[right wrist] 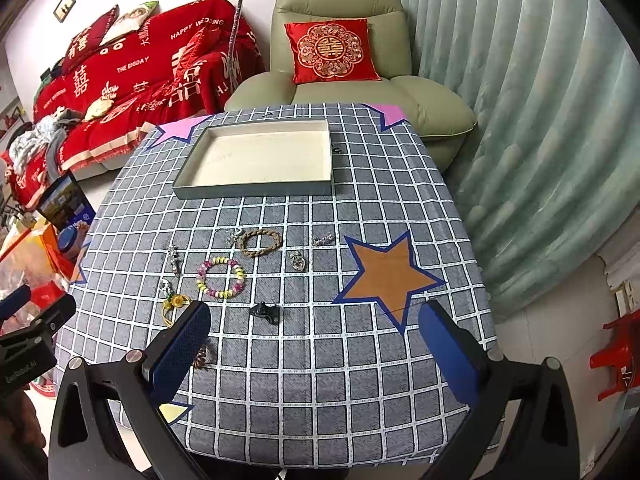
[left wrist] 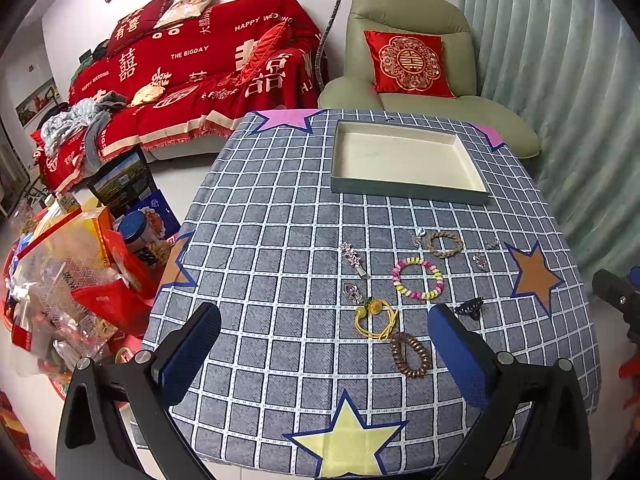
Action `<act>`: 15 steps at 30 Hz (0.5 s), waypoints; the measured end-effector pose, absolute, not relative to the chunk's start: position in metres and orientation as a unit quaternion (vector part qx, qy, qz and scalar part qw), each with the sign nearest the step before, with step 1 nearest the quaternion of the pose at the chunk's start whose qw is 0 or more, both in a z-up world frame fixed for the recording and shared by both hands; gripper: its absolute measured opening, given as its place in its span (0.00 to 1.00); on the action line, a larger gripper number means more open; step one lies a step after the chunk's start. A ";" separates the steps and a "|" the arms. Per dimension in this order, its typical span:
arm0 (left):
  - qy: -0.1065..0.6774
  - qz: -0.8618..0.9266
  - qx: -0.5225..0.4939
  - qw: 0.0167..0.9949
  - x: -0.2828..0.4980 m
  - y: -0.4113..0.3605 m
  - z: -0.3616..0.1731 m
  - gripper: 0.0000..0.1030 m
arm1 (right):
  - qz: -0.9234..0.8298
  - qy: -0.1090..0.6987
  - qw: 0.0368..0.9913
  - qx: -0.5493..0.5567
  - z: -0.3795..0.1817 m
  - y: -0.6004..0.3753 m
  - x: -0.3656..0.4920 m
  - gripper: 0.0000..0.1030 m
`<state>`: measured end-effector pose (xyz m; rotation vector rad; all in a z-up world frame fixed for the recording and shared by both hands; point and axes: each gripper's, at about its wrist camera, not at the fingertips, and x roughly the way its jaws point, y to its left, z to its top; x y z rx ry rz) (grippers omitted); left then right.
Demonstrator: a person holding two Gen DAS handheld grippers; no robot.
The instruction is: Organize jewelry
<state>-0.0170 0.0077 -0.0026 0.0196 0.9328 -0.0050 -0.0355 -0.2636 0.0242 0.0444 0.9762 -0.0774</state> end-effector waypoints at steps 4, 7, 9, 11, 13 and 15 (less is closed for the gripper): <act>0.447 -0.002 0.012 0.894 -0.019 0.008 -0.003 1.00 | -0.039 0.470 0.882 0.025 0.024 -0.266 -0.037 1.00; 0.448 -0.001 0.010 0.894 -0.020 0.010 -0.003 1.00 | -0.041 0.471 0.881 0.026 0.022 -0.266 -0.038 1.00; 0.447 -0.001 0.010 0.894 -0.020 0.010 -0.003 1.00 | -0.041 0.472 0.880 0.027 0.021 -0.265 -0.039 1.00; 0.448 -0.001 0.010 0.894 -0.020 0.010 -0.004 1.00 | -0.040 0.473 0.880 0.027 0.020 -0.265 -0.039 1.00; 0.448 -0.001 0.010 0.894 -0.021 0.010 -0.004 1.00 | -0.040 0.474 0.879 0.027 0.019 -0.265 -0.039 1.00; 0.448 -0.001 0.010 0.894 -0.020 0.011 -0.004 1.00 | -0.040 0.473 0.880 0.026 0.019 -0.264 -0.039 1.00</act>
